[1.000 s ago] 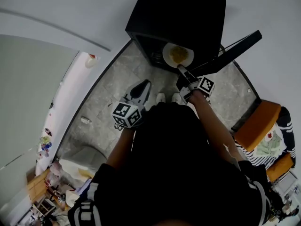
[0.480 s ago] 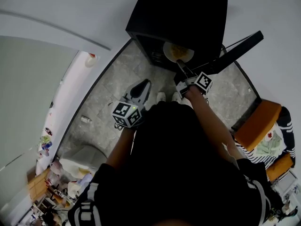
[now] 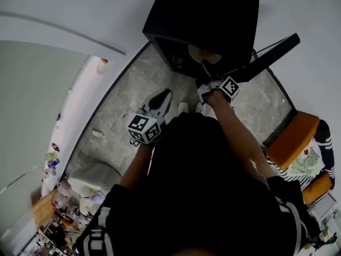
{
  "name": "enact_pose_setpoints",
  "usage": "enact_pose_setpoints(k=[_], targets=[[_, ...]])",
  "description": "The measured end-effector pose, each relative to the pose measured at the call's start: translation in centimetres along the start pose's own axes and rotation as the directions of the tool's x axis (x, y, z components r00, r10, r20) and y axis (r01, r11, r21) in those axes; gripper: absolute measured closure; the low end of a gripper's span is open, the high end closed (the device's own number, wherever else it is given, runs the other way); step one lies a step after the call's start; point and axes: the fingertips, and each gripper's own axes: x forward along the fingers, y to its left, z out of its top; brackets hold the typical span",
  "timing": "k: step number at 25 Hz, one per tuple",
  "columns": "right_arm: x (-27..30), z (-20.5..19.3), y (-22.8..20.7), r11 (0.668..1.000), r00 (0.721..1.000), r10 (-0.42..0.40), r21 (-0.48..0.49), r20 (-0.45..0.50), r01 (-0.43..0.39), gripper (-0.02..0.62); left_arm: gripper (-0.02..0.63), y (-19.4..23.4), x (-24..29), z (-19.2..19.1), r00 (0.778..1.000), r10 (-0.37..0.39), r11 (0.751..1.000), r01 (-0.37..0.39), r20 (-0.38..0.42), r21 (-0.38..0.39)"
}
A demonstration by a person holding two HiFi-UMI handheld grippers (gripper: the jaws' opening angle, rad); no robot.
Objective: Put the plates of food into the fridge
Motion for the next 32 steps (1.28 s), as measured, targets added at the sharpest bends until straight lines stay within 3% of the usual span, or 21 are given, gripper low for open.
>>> enact_pose_setpoints(k=[12,23,26,32], targets=[[1.3,1.6,-1.1,1.0,0.998,-0.016,-0.004,0.064,0.016,0.549,0.569,0.0,-0.1,-0.5,1.0,0.004,1.0,-0.004,-0.01,0.005],[2.3,2.1,-1.7,0.999,0.992,-0.036,-0.02,0.117,0.039,0.552,0.569,-0.8,5.1,-2.6,0.994,-0.038,0.994,0.048,-0.104,0.102],[2.5,2.5,-1.6,1.0,0.99,-0.009,0.005,0.142,0.008,0.551,0.569,-0.8,5.8,-3.2,0.99,-0.042,0.992,0.057,-0.131,0.111],[2.1,1.8,-1.8,1.0,0.994,-0.007,0.021,0.105,0.005,0.544,0.569,-1.1,5.7,-3.5,0.99,-0.052,0.993,0.065,-0.128,0.097]])
